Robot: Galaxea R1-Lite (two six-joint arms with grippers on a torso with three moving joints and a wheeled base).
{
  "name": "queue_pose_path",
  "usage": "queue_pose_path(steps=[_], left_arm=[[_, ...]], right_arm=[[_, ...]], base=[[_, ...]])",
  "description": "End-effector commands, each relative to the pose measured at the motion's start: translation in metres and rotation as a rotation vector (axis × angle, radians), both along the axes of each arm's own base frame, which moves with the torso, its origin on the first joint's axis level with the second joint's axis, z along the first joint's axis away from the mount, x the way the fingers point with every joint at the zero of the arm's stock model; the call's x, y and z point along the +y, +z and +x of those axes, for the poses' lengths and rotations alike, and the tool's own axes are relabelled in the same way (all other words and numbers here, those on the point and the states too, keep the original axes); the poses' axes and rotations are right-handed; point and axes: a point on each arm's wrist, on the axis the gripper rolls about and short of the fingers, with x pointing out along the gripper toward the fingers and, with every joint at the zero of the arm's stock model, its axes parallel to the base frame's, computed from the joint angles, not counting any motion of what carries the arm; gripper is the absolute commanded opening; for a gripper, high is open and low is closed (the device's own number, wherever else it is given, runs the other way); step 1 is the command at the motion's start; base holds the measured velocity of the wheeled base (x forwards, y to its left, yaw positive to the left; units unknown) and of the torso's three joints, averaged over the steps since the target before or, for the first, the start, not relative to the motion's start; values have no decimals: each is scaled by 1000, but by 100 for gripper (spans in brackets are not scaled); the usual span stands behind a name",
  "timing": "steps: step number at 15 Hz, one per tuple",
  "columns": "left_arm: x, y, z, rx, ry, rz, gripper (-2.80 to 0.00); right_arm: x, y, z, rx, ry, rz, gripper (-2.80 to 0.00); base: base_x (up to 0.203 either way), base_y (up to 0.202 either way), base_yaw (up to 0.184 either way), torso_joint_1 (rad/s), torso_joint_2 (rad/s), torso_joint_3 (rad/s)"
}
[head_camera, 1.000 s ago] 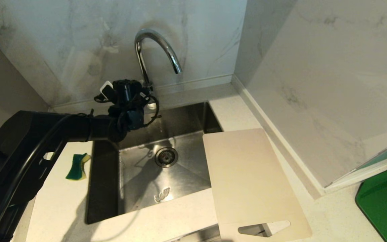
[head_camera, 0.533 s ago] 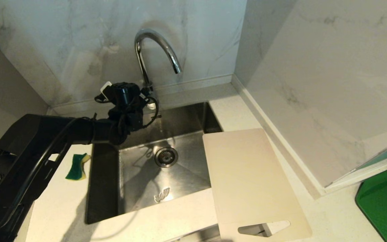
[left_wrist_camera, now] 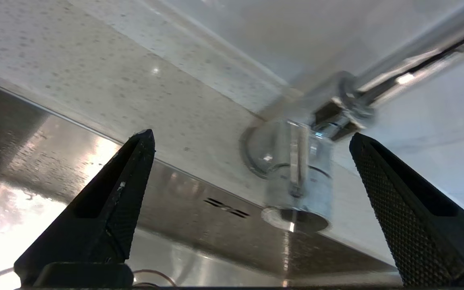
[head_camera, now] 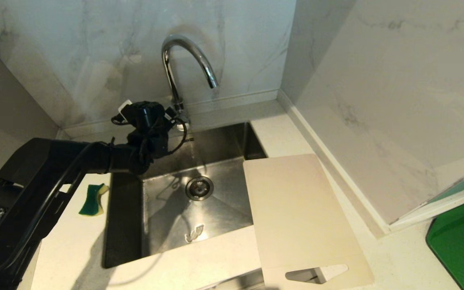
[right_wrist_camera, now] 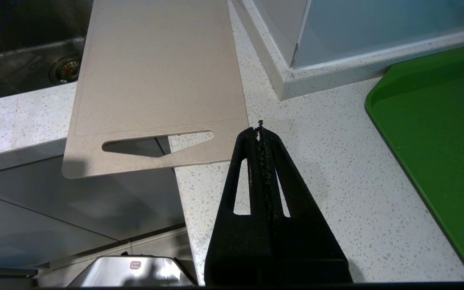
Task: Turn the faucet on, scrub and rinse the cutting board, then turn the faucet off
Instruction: Turn on the tap
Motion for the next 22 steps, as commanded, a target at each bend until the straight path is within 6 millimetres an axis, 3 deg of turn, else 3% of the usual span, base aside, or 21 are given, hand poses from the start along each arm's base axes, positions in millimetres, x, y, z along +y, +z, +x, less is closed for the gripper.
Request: queue_pose_path(steps=[1,22], left_arm=[[2,-2,1,0,6,-3,0],[19,-17,13,25,-12,3,0]], right_arm=[[0,0,0,1,1,0,-280],[0,0,0,1,1,0,-280]], base=[[0,0,0,0,0,0],[0,0,0,0,0,0]])
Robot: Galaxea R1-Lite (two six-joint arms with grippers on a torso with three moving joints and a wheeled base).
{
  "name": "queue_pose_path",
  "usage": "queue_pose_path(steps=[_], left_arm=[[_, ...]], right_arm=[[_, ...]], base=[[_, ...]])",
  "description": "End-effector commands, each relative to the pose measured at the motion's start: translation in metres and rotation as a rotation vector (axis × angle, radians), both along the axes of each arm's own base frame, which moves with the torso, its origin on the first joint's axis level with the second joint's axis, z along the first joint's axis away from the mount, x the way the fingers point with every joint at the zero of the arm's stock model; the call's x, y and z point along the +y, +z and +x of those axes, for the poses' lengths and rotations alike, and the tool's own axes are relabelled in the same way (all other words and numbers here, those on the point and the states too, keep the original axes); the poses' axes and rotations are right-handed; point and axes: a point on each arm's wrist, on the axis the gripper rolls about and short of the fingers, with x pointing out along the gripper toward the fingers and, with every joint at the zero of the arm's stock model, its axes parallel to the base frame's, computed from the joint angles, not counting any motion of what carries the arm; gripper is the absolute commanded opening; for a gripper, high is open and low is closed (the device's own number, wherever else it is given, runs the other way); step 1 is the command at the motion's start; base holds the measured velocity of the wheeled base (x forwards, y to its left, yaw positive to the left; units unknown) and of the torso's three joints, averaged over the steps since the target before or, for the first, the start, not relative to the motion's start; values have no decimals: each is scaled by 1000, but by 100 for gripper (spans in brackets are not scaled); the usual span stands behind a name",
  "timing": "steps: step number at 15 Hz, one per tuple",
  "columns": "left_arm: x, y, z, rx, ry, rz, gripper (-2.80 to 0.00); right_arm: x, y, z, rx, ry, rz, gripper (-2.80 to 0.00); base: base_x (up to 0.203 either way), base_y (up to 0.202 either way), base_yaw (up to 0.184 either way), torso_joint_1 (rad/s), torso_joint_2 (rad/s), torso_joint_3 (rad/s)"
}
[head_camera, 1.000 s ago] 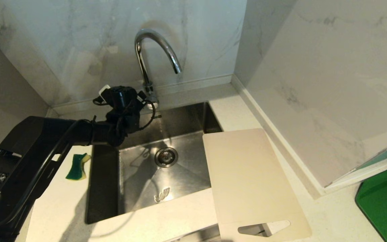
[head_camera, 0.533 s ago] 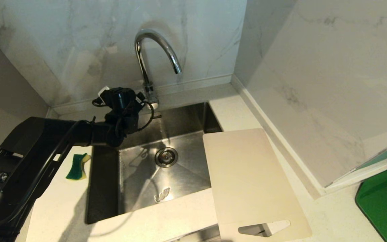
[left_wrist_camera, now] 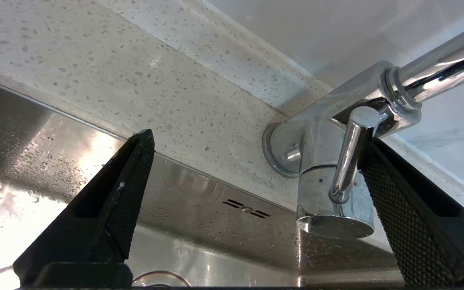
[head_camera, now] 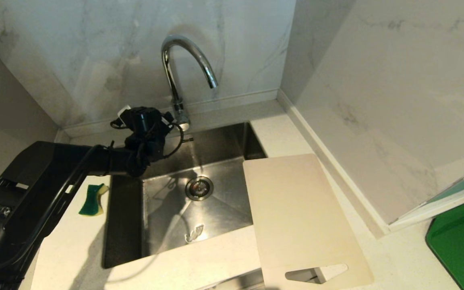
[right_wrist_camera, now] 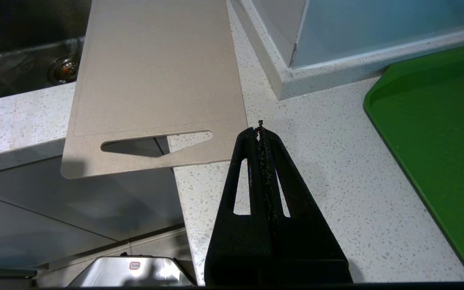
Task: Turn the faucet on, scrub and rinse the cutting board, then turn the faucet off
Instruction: Turn on the tap
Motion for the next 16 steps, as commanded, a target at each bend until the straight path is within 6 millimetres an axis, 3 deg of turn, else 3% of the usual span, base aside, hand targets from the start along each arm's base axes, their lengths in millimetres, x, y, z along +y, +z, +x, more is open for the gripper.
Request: queue_pose_path(steps=[1,16], left_arm=[[1,-1,0,0,3,-4,0],[-1,2,-8,133,-58,-65,0]], right_arm=[[0,0,0,1,1,0,-280],[0,0,0,1,1,0,-280]], base=[[0,0,0,0,0,0],[0,0,0,0,0,0]])
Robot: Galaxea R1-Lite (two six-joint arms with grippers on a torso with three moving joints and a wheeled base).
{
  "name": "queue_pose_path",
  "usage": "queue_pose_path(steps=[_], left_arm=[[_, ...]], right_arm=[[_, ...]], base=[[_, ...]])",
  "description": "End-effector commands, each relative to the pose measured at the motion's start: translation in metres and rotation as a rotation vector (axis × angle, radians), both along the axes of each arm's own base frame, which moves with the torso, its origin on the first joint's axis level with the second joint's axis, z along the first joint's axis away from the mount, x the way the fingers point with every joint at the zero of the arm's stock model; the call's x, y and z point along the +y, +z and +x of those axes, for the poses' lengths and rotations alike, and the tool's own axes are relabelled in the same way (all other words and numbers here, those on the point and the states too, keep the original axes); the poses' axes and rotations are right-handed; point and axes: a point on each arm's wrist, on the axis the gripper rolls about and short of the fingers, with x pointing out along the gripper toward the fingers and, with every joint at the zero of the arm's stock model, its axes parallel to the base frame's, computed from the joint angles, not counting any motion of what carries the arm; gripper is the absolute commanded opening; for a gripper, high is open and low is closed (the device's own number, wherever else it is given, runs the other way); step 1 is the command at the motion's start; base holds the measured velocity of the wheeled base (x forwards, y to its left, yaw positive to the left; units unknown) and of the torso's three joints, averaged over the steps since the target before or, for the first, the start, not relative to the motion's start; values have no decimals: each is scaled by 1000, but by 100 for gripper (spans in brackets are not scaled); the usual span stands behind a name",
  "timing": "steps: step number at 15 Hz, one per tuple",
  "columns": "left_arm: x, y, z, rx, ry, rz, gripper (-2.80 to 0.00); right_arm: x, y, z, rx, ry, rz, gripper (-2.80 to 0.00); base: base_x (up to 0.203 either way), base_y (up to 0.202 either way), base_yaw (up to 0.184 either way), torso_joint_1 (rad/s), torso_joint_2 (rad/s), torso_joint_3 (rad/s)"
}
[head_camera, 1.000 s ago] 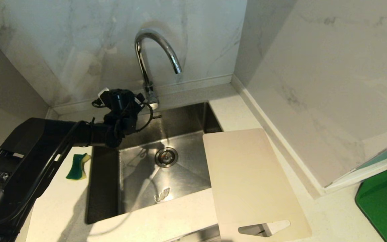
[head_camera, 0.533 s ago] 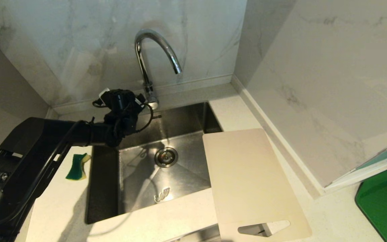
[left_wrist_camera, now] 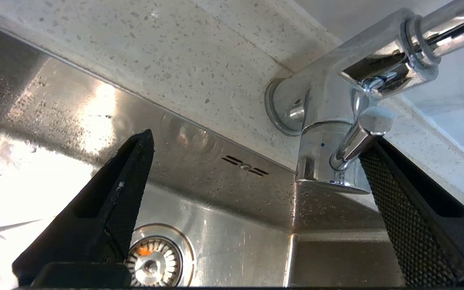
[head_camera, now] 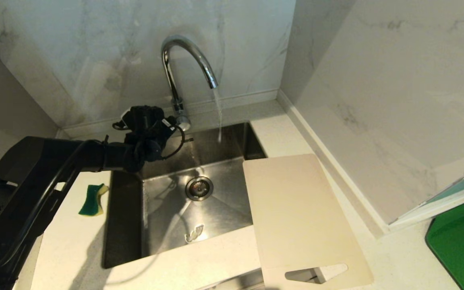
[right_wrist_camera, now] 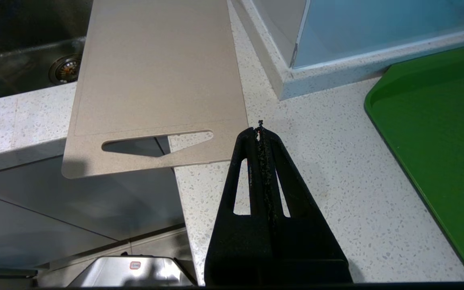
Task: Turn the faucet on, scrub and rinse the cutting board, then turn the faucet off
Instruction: Turn on the tap
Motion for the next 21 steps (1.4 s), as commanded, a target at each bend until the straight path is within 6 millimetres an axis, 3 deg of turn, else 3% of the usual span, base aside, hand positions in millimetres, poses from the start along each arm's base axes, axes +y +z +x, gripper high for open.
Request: queue_pose_path(steps=[1,13,21], left_arm=[[-1,2,-2,16,0,-12,0],[-7,9,-10,50,-34,-28,0],[-12,76,-42,-77,-45,-56,0]], right_arm=[[0,0,0,1,1,0,-280],[0,0,0,1,1,0,-280],[0,0,0,1,1,0,-280]], base=[[0,0,0,0,0,0],[0,0,0,0,0,0],[0,0,0,0,0,0]])
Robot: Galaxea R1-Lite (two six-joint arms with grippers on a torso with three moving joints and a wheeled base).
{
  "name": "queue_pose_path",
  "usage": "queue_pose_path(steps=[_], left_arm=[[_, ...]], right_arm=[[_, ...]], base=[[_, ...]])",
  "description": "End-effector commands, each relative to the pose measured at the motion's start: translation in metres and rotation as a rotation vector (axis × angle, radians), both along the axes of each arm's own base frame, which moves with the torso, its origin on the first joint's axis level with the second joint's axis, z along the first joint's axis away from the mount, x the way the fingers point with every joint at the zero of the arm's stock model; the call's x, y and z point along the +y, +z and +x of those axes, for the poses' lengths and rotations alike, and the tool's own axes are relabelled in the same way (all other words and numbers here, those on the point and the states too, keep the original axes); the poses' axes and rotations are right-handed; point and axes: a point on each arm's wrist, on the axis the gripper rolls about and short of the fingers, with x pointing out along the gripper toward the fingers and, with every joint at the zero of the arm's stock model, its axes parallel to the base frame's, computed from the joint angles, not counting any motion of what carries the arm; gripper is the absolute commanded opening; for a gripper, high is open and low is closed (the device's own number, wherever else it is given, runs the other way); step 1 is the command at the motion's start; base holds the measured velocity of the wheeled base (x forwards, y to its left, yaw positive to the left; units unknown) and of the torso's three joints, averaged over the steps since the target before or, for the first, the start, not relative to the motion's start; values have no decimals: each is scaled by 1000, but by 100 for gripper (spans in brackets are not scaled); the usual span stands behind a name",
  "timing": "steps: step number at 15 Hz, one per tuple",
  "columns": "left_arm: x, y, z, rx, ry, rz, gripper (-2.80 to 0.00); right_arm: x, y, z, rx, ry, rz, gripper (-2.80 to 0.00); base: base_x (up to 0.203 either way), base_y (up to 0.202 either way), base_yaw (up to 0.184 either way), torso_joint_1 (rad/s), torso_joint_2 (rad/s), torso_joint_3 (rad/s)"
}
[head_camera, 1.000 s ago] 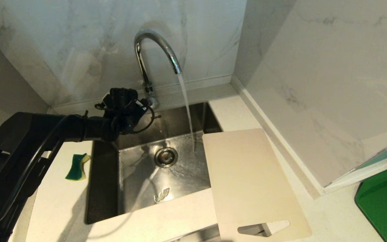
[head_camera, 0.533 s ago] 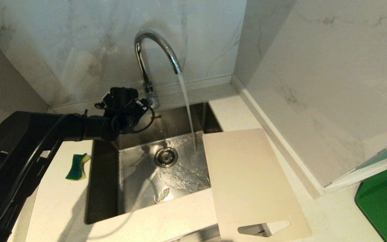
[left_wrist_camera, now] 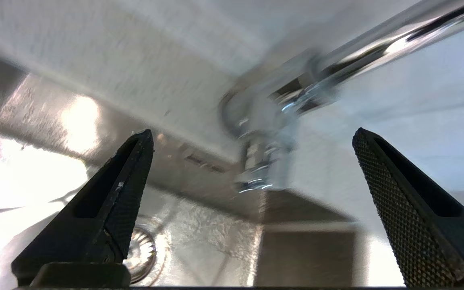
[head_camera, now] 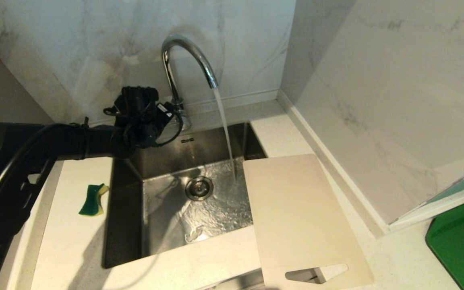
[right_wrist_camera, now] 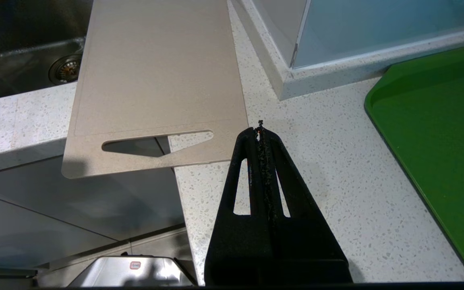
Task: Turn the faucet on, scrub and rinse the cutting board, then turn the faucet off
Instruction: Turn on the tap, then pick up the cleaning cloth
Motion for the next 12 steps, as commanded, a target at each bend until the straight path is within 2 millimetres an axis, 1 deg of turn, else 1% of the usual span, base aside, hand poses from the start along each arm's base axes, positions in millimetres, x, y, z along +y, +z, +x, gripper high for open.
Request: queue_pose_path(steps=[1,2,4,6,8,10,12], left_arm=[[-1,28,-15,-53,-1,-20,0],[-1,34,-21,-43,2,14,0],[5,46,-34,-21,5,92,0],[17,60,-45,-13,17,111,0],[28,66,-62,23,17,185,0],[40,75,-90,51,0,301,0],[50,84,-117,35,-66,378,0]], right_arm=[[0,0,0,1,0,0,-280],[0,0,0,1,0,0,-280],[0,0,0,1,0,0,-280],[0,0,0,1,0,0,-280],[0,0,0,1,0,0,-280],[0,0,0,1,0,0,-280],[0,0,0,1,0,0,-280]], base=[[0,0,0,0,0,0],[0,0,0,0,0,0],[0,0,0,0,0,0],[0,0,0,0,0,0],[0,0,0,0,0,0],[0,0,0,0,0,0],[0,0,0,0,0,0]])
